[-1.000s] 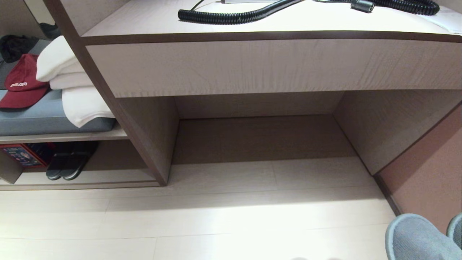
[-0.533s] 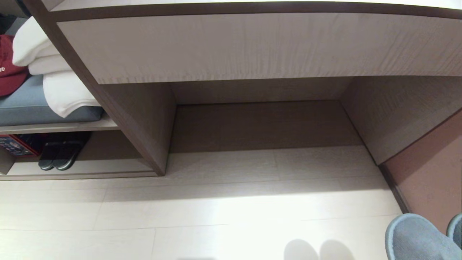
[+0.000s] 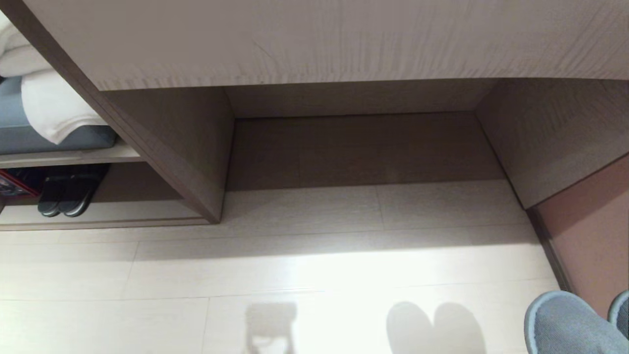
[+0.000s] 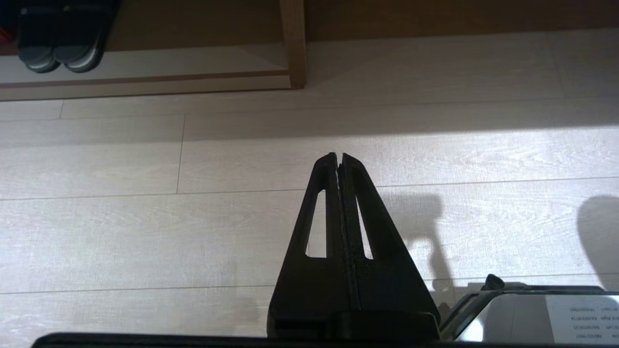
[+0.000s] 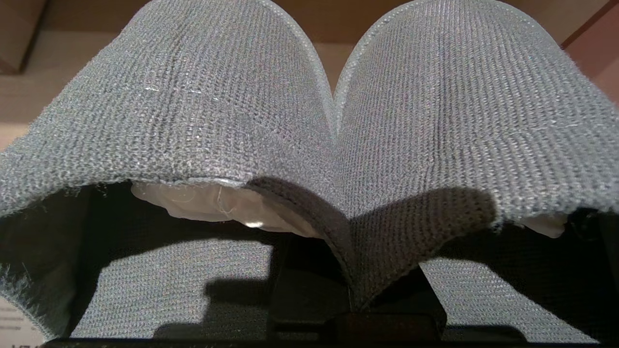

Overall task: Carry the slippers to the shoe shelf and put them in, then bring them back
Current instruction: Place the slippers on the floor

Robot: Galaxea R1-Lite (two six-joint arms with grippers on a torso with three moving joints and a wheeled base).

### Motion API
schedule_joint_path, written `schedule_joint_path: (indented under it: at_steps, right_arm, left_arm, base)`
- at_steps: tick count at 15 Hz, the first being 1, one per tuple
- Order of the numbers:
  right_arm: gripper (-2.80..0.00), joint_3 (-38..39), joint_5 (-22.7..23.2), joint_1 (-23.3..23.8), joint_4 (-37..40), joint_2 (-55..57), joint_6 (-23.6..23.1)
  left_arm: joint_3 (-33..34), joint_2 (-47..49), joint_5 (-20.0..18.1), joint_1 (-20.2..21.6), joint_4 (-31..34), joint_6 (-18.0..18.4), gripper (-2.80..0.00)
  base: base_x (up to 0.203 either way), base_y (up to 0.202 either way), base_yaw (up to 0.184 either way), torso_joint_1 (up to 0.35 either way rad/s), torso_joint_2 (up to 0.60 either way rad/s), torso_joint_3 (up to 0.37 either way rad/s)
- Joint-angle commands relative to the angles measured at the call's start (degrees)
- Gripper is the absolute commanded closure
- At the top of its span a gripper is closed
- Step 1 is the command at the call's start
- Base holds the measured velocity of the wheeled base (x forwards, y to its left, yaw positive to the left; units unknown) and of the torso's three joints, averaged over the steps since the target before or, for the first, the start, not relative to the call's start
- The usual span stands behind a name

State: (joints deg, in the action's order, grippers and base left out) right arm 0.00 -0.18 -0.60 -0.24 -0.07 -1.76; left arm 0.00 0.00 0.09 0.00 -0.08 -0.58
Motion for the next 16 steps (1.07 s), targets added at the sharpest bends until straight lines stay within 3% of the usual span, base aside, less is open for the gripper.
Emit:
schedule_joint_path:
  at_steps: [1,16]
  right_arm:
    - [0.00,0.00,0.01,-0.02,-0.02,0.07,0.00]
    - [0.00,0.00,0.01,-0.02,-0.02,0.07,0.00]
  left_arm:
    - [0.07,0.00,-0.01,0.00,-0.01,-0.04,0.00]
    - [0.00,0.00,-0.01,0.00,-0.01,-0.04,0.00]
  base:
    - [0.000,0.000,0.000,0.006,0.01,-0.198]
    - [0.000,0.000,0.000,0.003,0.00,-0.199]
